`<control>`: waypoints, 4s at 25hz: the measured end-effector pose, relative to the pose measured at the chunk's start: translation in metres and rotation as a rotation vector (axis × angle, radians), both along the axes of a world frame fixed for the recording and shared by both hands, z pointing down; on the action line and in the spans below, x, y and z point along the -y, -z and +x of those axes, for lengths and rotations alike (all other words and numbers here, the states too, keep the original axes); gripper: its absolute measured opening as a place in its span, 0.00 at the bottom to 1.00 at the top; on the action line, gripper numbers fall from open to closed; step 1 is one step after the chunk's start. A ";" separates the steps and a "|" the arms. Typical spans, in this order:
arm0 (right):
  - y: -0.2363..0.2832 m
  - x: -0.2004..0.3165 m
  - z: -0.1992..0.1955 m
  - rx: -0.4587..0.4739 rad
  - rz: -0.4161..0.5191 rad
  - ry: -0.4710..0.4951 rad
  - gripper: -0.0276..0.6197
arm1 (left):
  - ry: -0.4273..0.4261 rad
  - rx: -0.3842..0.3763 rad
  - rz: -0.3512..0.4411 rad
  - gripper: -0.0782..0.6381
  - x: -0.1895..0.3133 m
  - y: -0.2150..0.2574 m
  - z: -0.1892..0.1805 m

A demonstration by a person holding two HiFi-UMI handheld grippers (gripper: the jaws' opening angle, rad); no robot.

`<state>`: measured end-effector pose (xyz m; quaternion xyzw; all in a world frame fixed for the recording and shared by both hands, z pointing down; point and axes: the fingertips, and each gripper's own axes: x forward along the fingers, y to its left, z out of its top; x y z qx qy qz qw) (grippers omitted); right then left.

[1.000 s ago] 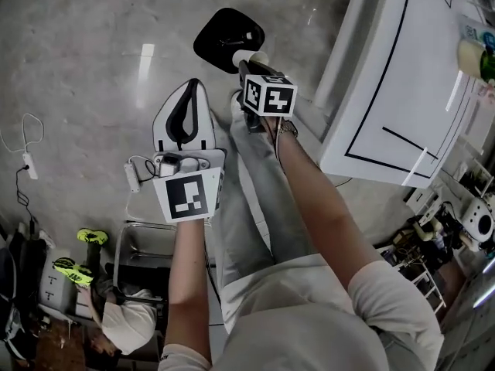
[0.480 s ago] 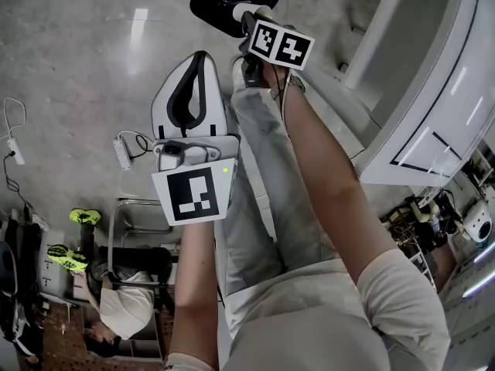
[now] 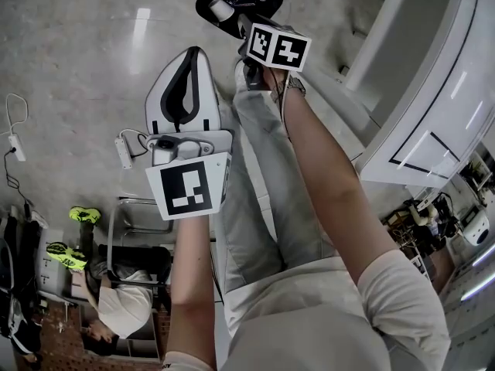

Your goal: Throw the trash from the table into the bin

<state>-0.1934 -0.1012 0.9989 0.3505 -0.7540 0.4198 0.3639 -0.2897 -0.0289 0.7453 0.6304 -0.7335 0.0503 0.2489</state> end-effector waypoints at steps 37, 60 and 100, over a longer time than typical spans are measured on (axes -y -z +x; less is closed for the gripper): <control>0.678 -0.049 0.153 0.316 0.920 -0.171 0.06 | -0.374 0.040 0.453 0.12 0.000 0.437 0.114; 0.701 -0.001 0.331 0.336 0.964 -0.208 0.06 | -0.484 0.101 0.468 0.12 0.053 0.470 0.320; 0.622 0.388 0.319 0.019 0.730 -0.095 0.30 | -0.512 0.050 0.402 0.12 0.308 0.431 0.300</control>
